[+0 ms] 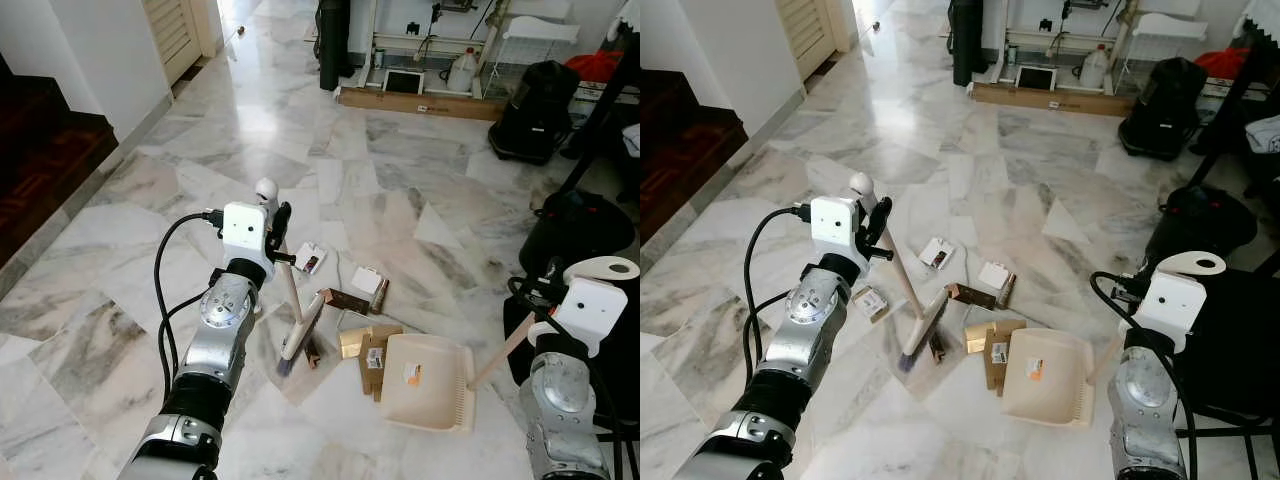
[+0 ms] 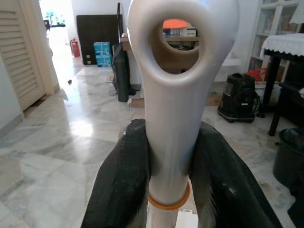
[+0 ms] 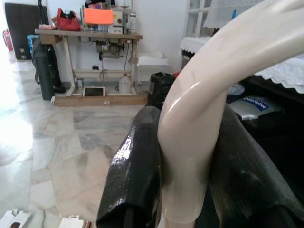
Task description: Sweep floor
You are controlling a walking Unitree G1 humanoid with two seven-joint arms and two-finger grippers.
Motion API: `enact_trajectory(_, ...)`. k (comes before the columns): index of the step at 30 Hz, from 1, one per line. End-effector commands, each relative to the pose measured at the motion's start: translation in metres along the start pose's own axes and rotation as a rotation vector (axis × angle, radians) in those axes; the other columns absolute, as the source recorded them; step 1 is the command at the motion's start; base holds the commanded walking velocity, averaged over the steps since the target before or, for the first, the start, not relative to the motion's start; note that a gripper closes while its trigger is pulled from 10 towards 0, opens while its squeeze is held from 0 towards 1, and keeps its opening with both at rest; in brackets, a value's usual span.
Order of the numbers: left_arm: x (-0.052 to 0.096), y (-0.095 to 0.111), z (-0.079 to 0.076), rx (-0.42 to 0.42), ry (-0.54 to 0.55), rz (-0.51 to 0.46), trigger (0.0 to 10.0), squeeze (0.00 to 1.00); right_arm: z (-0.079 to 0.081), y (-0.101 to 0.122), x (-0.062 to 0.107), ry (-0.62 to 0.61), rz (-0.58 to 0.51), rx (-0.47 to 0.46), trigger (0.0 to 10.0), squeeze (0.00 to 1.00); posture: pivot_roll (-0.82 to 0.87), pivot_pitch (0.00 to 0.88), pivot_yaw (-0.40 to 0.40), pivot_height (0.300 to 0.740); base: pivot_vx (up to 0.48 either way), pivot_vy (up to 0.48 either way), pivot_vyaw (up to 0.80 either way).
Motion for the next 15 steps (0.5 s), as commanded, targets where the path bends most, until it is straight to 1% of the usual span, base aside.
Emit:
enact_trajectory(1, -0.0017, 0.0102, -0.0017, 0.004, -0.013, -0.051, 10.0, 0.00, -0.0061, 0.0080, -0.0031, -0.029, -0.037, -0.021, 10.0, 0.00, 0.02, 0.042, 0.017, 0.740, 0.000, 0.000, -0.80)
enact_trajectory(2, -0.0017, 0.0102, -0.0017, 0.003, -0.014, -0.050, 10.0, 0.00, -0.0056, 0.0077, -0.0031, -0.028, -0.036, -0.019, 10.0, 0.00, 0.02, 0.042, 0.017, 0.740, 0.000, 0.000, -0.80)
enact_trajectory(4, -0.0016, 0.0098, -0.0008, 0.001, -0.012, -0.049, 10.0, 0.00, -0.0050, 0.0066, -0.0028, -0.026, -0.035, -0.004, 10.0, 0.00, 0.02, 0.042, 0.016, 0.740, 0.000, 0.000, 0.00)
enact_trajectory(15, -0.0029, 0.0127, 0.0011, -0.002, -0.003, -0.058, 10.0, 0.00, -0.0082, 0.0081, -0.0056, -0.033, -0.032, -0.001, 10.0, 0.00, 0.02, 0.067, 0.012, 0.740, 0.000, 0.000, 0.00)
Point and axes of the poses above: a point about 5 cm out from each wrist's last joint towards the gripper, its own x axis pointing back from the gripper into the wrist, its own y axis along the axis of the wrist's last joint, z = x × y, the point moved 3 cm from there along -x, pointing out of the wrist towards the gripper, and after that the axes turned 15 degrees about x, right-handed, at the moved point
